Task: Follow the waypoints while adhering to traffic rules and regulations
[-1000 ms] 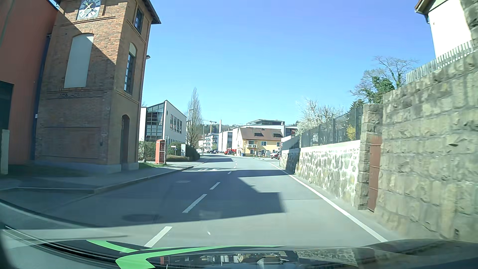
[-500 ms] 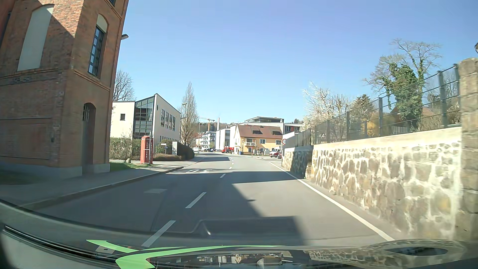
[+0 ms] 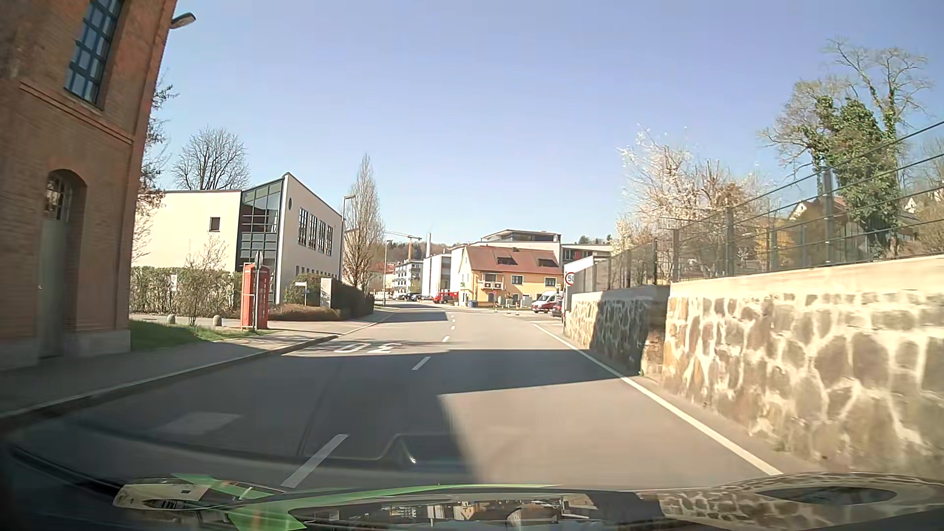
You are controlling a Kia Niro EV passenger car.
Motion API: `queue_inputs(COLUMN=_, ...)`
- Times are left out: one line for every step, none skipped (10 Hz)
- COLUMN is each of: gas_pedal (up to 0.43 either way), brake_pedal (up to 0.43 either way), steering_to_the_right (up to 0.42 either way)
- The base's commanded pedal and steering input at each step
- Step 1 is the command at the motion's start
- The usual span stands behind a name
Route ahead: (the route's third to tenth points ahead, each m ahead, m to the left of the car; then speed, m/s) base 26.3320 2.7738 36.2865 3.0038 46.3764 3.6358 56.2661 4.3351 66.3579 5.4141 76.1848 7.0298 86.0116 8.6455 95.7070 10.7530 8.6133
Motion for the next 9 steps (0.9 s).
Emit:
queue_inputs(gas_pedal=0.138, brake_pedal=0.0, steering_to_the_right=0.004)
queue_inputs(gas_pedal=0.138, brake_pedal=0.0, steering_to_the_right=0.003)
queue_inputs(gas_pedal=0.138, brake_pedal=0.0, steering_to_the_right=0.003)
queue_inputs(gas_pedal=0.138, brake_pedal=0.0, steering_to_the_right=0.003)
queue_inputs(gas_pedal=0.098, brake_pedal=0.0, steering_to_the_right=0.003)
queue_inputs(gas_pedal=0.0, brake_pedal=0.0, steering_to_the_right=0.003)
queue_inputs(gas_pedal=0.0, brake_pedal=0.0, steering_to_the_right=0.003)
queue_inputs(gas_pedal=0.0, brake_pedal=0.0, steering_to_the_right=0.003)
queue_inputs(gas_pedal=0.0, brake_pedal=0.0, steering_to_the_right=0.003)
